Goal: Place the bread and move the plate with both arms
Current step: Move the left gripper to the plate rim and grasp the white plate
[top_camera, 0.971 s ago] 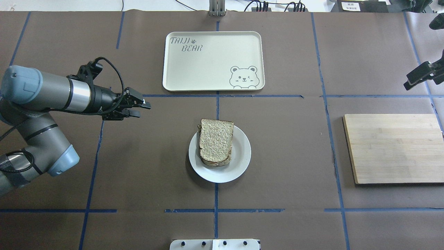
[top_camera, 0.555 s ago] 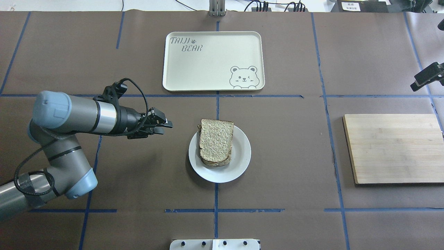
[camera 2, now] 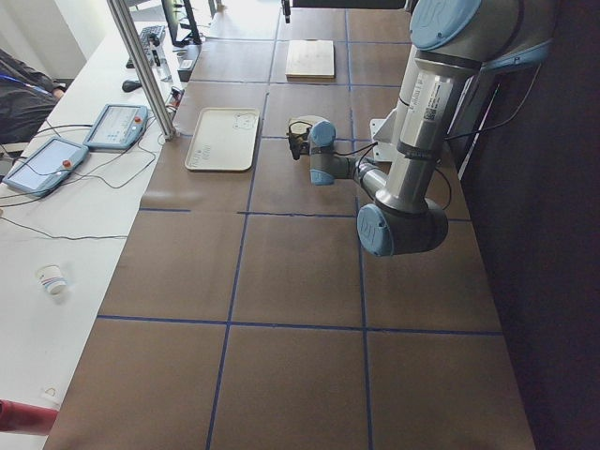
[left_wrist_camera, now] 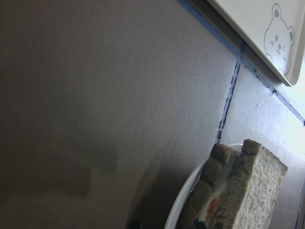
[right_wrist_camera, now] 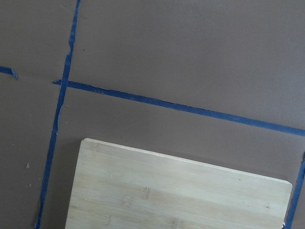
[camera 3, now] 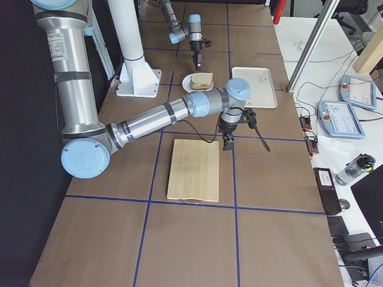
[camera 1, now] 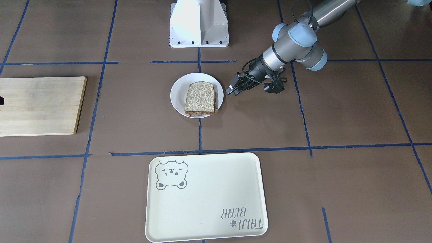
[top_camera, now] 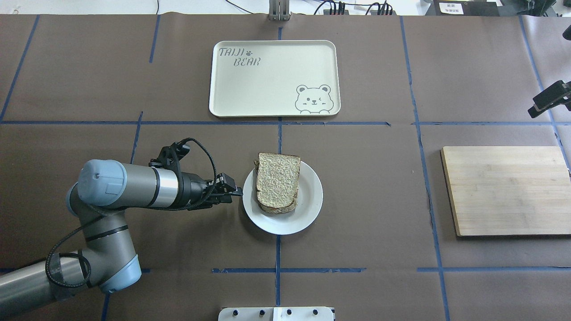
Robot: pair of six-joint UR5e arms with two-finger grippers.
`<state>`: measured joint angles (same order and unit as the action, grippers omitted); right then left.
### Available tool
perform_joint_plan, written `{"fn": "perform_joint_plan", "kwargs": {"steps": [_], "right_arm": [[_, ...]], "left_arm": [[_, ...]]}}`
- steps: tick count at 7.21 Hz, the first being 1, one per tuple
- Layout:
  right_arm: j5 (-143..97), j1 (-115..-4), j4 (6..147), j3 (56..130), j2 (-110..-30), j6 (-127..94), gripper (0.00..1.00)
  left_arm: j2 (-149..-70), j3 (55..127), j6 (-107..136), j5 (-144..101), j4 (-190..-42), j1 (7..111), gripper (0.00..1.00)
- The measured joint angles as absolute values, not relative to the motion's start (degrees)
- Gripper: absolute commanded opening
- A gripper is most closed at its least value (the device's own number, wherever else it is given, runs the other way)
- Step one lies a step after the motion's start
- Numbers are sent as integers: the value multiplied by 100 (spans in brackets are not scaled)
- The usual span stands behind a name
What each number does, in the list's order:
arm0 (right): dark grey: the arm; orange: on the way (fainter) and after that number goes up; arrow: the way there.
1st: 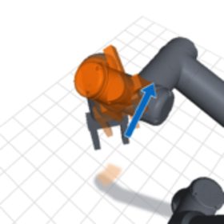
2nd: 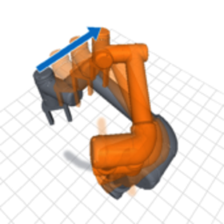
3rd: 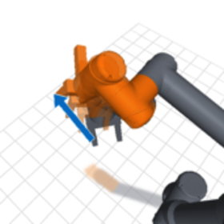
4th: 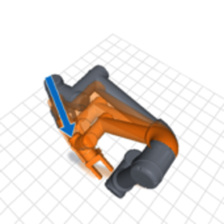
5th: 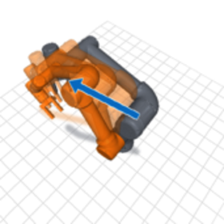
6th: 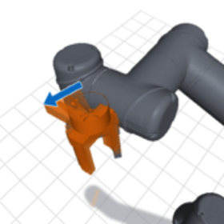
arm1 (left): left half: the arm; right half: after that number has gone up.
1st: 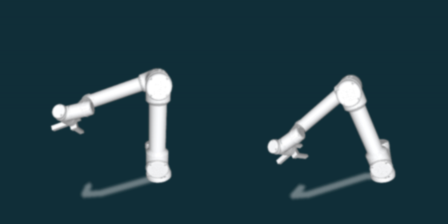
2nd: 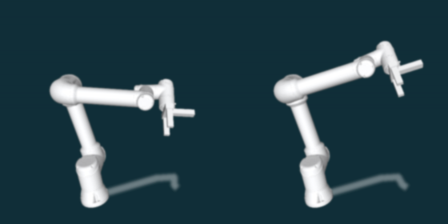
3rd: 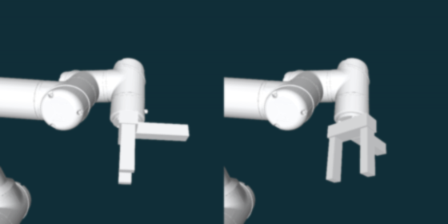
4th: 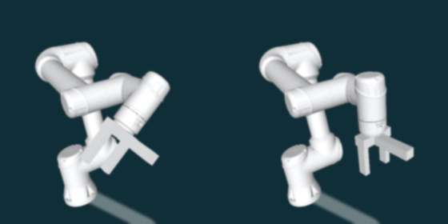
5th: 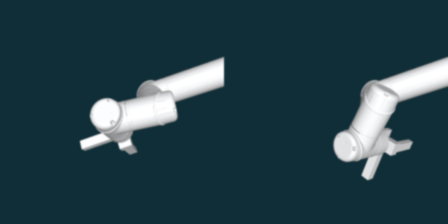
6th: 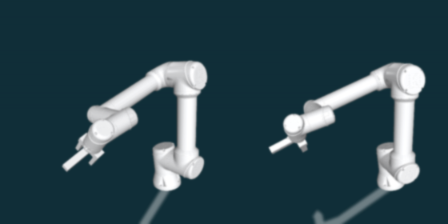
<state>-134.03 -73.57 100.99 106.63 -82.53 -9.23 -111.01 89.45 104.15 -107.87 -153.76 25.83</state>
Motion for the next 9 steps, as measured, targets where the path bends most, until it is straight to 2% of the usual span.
{"fn": "perform_joint_plan", "kwargs": {"steps": [3, 9], "right_arm": [[-13403, -7358, 10096, 10661, -8259, -923, 100], [-13389, -7365, 10099, 10648, -8276, -893, 100]], "left_arm": [[-11298, 8733, 10415, -10632, -15355, 2379, 42], [-11491, 8631, 10416, -10608, -15320, 2269, 41]]}}
